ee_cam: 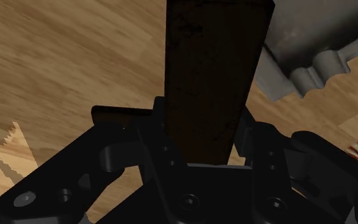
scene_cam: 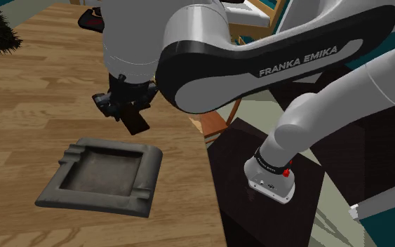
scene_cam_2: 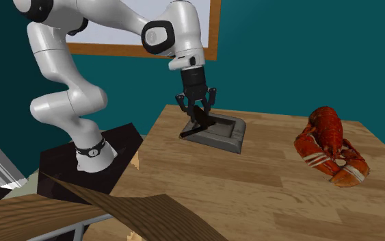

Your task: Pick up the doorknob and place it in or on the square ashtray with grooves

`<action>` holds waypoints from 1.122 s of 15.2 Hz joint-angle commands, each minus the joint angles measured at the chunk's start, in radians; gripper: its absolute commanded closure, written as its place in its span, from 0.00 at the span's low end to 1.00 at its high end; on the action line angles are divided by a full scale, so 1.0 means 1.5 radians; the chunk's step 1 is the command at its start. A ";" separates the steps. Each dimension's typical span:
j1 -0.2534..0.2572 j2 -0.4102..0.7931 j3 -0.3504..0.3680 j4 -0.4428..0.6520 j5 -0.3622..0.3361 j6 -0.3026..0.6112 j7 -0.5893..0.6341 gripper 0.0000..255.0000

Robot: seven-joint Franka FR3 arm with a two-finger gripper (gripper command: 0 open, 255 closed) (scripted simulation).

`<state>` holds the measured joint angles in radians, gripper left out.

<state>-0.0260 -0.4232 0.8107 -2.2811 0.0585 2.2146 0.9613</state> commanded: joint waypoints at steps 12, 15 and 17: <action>-0.106 0.314 0.320 0.224 -0.314 -0.103 0.358 1.00; -0.093 0.335 0.312 0.207 -0.343 -0.086 0.382 1.00; -0.084 0.351 0.307 0.197 -0.363 -0.076 0.399 1.00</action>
<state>-0.1565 0.0955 1.2733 -1.9754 -0.4741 2.0901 1.5487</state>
